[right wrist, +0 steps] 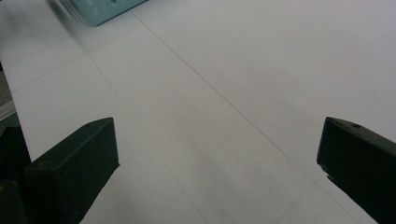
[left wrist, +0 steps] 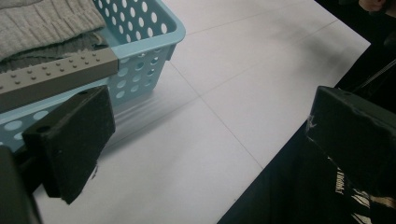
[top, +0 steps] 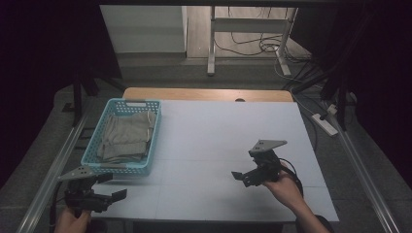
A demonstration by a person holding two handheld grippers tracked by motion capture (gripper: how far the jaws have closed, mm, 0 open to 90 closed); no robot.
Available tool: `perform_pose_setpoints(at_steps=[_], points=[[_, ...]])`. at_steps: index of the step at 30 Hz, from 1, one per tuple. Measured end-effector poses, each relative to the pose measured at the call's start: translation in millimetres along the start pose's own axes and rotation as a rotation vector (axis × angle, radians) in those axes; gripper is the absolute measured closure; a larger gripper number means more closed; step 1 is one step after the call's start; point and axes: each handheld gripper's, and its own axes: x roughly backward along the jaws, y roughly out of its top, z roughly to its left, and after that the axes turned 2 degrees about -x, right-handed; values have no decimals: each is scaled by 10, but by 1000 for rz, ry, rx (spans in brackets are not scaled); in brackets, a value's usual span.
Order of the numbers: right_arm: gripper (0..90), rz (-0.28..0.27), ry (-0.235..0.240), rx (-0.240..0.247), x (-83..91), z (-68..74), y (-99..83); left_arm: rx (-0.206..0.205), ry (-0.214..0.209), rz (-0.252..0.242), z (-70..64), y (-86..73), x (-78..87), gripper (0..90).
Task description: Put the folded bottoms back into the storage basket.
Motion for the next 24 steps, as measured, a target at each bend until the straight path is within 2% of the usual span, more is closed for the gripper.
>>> perform_pose_setpoints(at_steps=[14, 24], points=[[0, -7, -58, -60, 338, -151, -334, 7, -3, -2, 8, -1, 3, 22], [0, -14, -91, -110, 536, -209, -549, 17, -9, -7, 19, -3, 7, 21]])
